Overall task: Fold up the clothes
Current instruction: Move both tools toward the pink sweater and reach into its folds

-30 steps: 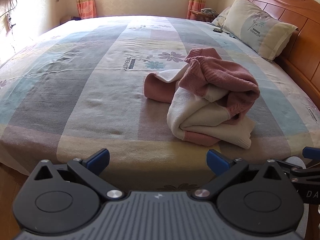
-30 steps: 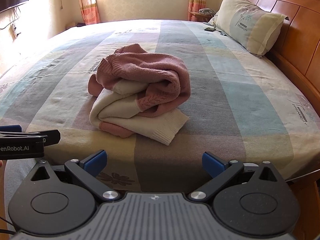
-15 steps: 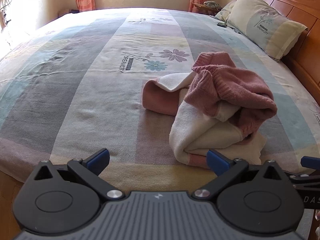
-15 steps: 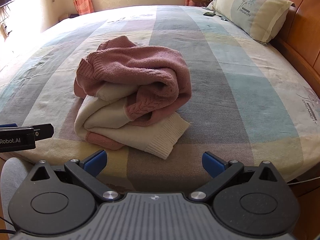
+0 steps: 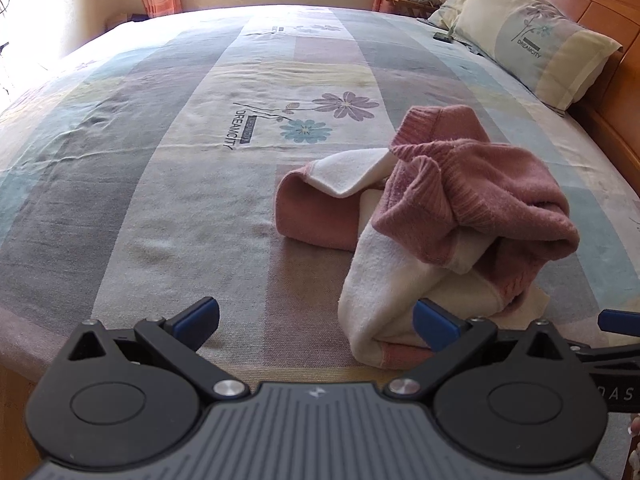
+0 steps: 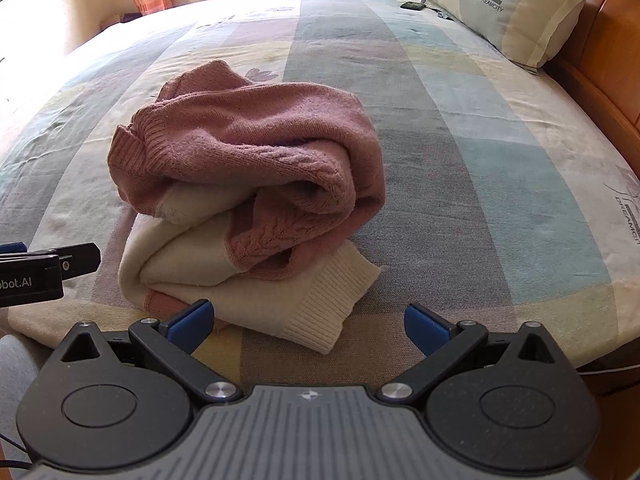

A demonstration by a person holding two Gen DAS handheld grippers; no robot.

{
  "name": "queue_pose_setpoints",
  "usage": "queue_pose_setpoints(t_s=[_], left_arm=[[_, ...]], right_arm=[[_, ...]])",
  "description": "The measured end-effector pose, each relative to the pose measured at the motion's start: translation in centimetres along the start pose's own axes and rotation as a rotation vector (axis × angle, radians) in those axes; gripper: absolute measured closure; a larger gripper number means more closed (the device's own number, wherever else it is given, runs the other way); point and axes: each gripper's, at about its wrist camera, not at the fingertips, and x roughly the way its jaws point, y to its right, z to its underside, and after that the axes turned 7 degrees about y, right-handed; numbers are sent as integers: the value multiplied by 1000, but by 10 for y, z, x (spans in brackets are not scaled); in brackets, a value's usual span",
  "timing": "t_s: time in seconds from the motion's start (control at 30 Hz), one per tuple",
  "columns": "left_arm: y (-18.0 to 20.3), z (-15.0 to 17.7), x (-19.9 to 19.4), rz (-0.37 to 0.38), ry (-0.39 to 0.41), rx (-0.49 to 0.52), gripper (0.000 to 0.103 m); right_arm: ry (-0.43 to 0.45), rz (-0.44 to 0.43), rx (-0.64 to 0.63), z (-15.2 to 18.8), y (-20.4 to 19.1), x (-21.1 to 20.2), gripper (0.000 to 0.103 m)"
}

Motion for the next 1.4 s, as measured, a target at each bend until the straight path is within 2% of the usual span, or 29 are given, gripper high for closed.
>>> queue_pose_setpoints(t_s=[0.53, 0.77, 0.9, 1.1, 1.27, 1.4], left_arm=[[-9, -8, 23, -5, -30, -19, 1], [-13, -7, 37, 11, -36, -28, 1], [-10, -6, 44, 28, -27, -18, 1], [5, -5, 47, 91, -16, 12, 1], [21, -2, 58, 103, -35, 61, 1], [31, -1, 59, 104, -31, 89, 1]], right_arm=[[32, 61, -71, -23, -9, 34, 0], [61, 37, -88, -29, -13, 64, 0], [97, -21, -77, -23, -8, 76, 0], [125, -65, -84, -19, 4, 75, 0], [229, -4, -122, -27, 10, 62, 0], [233, -4, -59, -39, 32, 62, 0]])
